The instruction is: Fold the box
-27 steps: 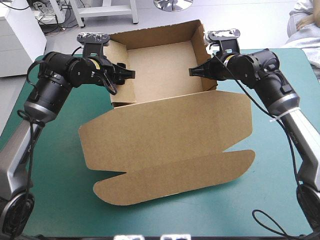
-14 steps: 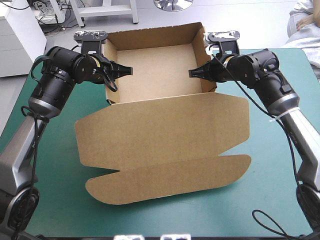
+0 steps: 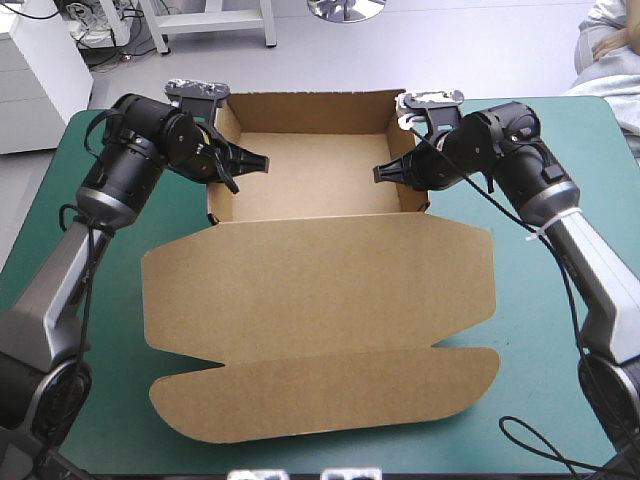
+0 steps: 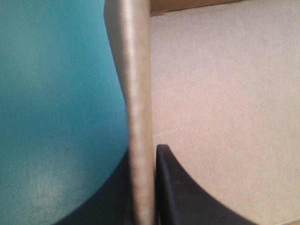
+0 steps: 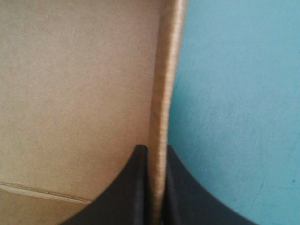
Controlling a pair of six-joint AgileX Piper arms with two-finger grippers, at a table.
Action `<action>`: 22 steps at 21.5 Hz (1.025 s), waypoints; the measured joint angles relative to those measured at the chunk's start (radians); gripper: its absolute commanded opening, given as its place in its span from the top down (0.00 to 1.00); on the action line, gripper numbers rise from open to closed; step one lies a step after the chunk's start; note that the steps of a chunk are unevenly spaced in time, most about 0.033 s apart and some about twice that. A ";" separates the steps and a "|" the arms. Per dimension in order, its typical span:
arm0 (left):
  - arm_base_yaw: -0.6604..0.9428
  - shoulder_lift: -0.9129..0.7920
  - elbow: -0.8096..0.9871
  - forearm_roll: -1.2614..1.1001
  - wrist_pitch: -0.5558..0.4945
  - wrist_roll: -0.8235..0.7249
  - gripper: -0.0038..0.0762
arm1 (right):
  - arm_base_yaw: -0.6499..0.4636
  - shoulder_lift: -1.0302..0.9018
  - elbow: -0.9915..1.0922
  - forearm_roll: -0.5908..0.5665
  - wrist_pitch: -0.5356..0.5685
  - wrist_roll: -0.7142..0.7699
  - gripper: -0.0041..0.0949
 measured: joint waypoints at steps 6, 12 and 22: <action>-0.001 0.158 0.014 -0.043 0.036 0.090 0.96 | -0.009 0.129 0.000 0.004 0.136 -0.040 0.98; -0.003 0.162 0.159 -0.060 -0.017 0.077 0.96 | -0.095 0.205 0.002 0.159 0.161 -0.113 0.98; -0.005 0.183 0.215 -0.099 -0.092 0.063 0.96 | -0.097 0.233 0.002 0.125 0.165 -0.122 0.98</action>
